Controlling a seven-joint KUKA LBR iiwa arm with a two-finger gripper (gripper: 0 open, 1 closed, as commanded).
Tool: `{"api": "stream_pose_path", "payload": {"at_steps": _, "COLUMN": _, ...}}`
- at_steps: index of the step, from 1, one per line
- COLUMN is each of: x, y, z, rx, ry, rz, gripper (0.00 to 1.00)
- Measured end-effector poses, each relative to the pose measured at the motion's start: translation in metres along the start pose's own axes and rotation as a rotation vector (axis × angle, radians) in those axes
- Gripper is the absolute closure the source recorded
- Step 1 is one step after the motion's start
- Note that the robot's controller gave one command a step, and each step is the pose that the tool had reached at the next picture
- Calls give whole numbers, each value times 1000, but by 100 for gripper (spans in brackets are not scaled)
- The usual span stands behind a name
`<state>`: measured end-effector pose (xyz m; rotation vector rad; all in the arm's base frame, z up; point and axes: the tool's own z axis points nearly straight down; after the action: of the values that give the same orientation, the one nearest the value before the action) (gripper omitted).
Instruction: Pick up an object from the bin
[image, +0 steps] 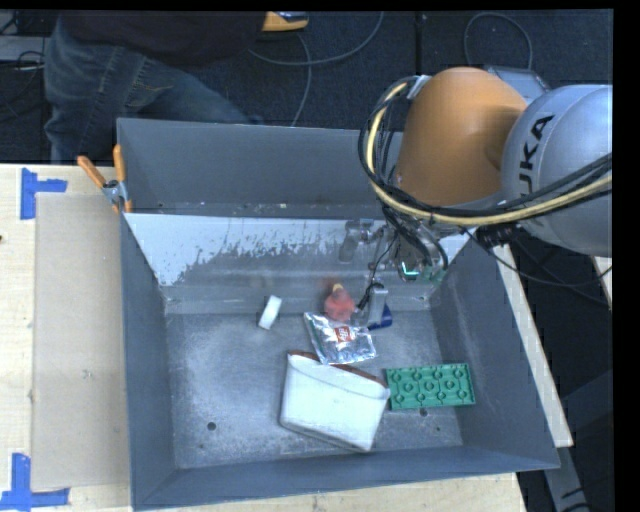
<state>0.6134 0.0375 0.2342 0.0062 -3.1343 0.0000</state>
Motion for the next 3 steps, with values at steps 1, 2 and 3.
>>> {"api": "stream_pose_path", "payload": {"at_steps": 1, "x": 13, "y": -38, "z": 160, "rx": -1, "ry": -7, "rz": 44, "gripper": 0}}
{"api": "stream_pose_path", "payload": {"at_steps": 2, "x": 12, "y": -38, "z": 158, "rx": -1, "ry": -10, "rz": 44, "gripper": 100}}
{"api": "stream_pose_path", "payload": {"at_steps": 3, "x": 75, "y": -5, "z": 136, "rx": -2, "ry": -5, "rz": 6, "gripper": 100}}
